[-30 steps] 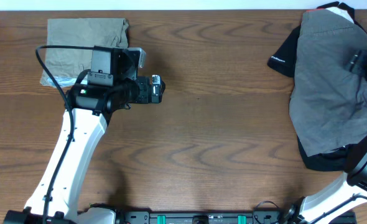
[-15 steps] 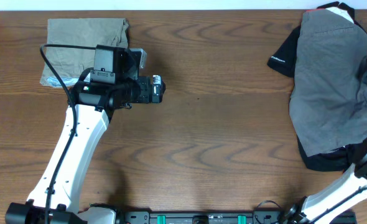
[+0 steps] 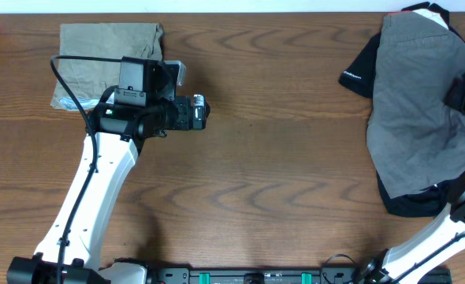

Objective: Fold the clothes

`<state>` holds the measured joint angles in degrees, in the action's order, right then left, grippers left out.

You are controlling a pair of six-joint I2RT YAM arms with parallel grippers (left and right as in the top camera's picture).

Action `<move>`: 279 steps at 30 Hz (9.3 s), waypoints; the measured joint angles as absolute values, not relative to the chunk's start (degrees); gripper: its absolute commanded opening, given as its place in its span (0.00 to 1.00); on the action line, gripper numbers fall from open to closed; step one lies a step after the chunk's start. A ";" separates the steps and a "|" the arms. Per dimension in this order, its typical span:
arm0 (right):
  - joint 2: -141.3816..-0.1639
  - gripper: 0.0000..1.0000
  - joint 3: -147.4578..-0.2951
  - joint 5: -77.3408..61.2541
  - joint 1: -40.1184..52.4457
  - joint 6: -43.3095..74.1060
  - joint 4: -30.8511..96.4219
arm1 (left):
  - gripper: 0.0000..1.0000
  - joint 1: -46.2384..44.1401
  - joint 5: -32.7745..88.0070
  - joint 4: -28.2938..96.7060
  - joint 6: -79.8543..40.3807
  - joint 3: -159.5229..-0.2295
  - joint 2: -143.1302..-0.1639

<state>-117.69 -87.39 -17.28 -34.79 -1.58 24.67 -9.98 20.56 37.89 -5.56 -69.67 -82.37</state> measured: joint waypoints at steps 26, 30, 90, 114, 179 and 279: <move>-95.72 0.01 -88.77 -31.57 11.44 4.56 30.00 | 0.98 3.73 20.34 38.37 -5.56 -69.69 -65.49; -95.72 0.01 -88.77 -31.62 11.77 4.54 31.73 | 0.98 5.65 20.23 40.29 -5.54 -69.69 -65.71; -99.81 0.99 -71.50 5.61 9.58 16.69 41.82 | 0.98 5.85 20.16 38.30 -5.56 -69.69 -76.82; -111.50 0.99 -88.73 10.44 29.08 0.45 20.91 | 0.98 21.67 20.14 38.57 -12.73 -69.69 -77.47; -116.46 0.01 -105.27 -18.44 26.55 2.92 41.91 | 0.98 21.65 20.14 38.48 -13.30 -69.67 -77.47; -136.20 0.66 -105.21 -9.47 14.26 3.05 13.06 | 0.06 -13.72 20.14 27.14 -41.30 -69.34 -110.39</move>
<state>-136.20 -105.21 -9.47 14.26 3.05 13.06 -13.72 20.14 27.14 -41.30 -69.34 -110.39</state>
